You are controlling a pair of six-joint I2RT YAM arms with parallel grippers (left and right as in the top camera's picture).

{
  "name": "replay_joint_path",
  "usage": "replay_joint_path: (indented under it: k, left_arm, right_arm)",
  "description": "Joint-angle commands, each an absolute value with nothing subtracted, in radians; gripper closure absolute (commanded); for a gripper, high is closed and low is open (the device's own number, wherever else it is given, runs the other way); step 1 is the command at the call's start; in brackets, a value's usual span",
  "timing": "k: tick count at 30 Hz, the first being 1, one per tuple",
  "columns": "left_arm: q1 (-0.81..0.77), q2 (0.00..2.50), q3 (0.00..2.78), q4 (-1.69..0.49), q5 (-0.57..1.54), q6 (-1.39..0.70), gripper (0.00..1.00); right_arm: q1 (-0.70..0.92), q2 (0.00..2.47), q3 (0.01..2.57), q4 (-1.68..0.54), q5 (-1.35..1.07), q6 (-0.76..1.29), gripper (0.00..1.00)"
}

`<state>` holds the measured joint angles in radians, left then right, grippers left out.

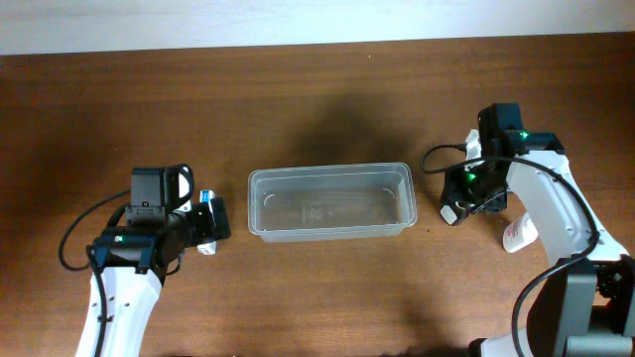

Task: Pack container
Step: 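Move the right gripper to the dark white-capped bottle and grasp it, then carry the dark bottle into the container's right end and release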

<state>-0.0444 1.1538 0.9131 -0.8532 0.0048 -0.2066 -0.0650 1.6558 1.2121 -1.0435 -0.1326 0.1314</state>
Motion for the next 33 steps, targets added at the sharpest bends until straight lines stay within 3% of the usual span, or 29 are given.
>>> replay_joint_path:
  k: [1, 2, 17, 26, 33]
  left_arm:
    - [-0.039, 1.156, 0.933, -0.853, 0.015, -0.208, 0.00]
    - [-0.039, 1.156, 0.933, -0.853, 0.015, -0.208, 0.00]
    - [-0.039, 1.156, 0.933, -0.853, 0.015, -0.208, 0.00]
    - [-0.039, 1.156, 0.933, -0.853, 0.015, -0.208, 0.01]
    - [-0.039, 1.156, 0.932, -0.853, 0.015, -0.208, 0.00]
  right_arm:
    - [-0.073, 1.657, 1.231, -1.044, -0.120, 0.133, 0.53]
    - [-0.073, 1.657, 1.231, -1.044, -0.120, 0.133, 0.61]
    - [-0.073, 1.655, 1.232, -1.049, -0.120, 0.133, 0.84]
    - [-0.039, 1.549, 1.383, -1.174, -0.120, 0.104, 0.86]
    - [0.158, 1.469, 1.605, -1.317, -0.120, 0.134, 0.86]
